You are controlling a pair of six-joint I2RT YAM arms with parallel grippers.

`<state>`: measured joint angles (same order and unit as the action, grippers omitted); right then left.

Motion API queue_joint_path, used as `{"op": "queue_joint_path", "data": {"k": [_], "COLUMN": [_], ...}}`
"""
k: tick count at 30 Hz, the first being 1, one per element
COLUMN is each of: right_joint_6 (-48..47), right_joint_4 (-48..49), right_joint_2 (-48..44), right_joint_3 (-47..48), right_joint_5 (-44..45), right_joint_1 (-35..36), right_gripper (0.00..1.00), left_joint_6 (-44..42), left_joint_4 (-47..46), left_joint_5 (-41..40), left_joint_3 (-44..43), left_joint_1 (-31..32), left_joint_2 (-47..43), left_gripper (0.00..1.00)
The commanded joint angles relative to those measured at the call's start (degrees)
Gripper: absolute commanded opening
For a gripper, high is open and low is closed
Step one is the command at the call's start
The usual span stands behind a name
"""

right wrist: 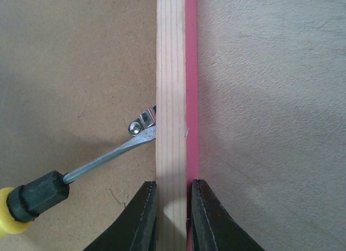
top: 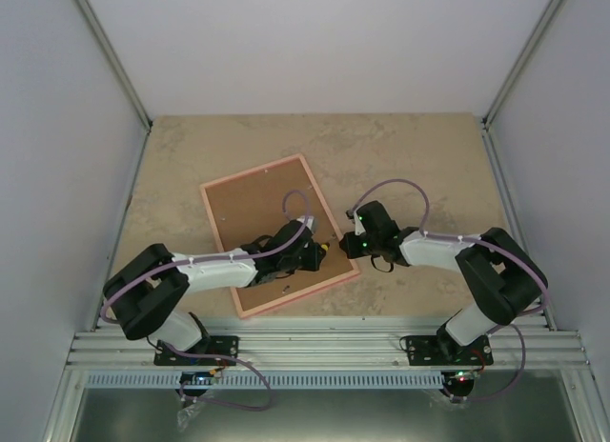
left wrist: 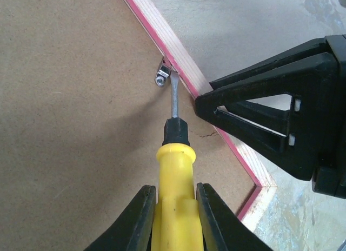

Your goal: Take the photo out of the frame

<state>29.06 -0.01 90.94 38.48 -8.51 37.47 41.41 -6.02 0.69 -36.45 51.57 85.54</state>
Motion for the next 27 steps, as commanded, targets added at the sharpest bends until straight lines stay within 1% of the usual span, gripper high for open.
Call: {"op": "queue_joint_path", "data": {"k": [1,7,15,27], "right_joint_6": [1.89,2.46,4.40,6.01], "right_joint_4": [1.13,2.26,3.07,5.16], "right_joint_2": [1.00,0.66,0.24,-0.86], "right_joint_3": [-1.76,-2.50,-3.41,-5.20], "right_joint_5": [-1.27,-0.64,0.19,-0.20], "right_joint_1": [0.74,0.67,0.67,0.67], "right_gripper": [0.01,0.01,0.00,0.00], "left_joint_6": [1.92,4.11,6.69,11.84], "left_joint_4": [1.91,2.22,0.51,-5.13], "left_joint_5": [-4.20,-7.35,-9.46,-11.67], "left_joint_3": [-1.15,-0.63,1.22,3.82], "left_joint_1": [0.20,0.20,0.20,0.20], "left_joint_2": [1.03,0.61,-0.43,-1.62], "left_gripper": [0.00,0.00,0.00,0.00]}}
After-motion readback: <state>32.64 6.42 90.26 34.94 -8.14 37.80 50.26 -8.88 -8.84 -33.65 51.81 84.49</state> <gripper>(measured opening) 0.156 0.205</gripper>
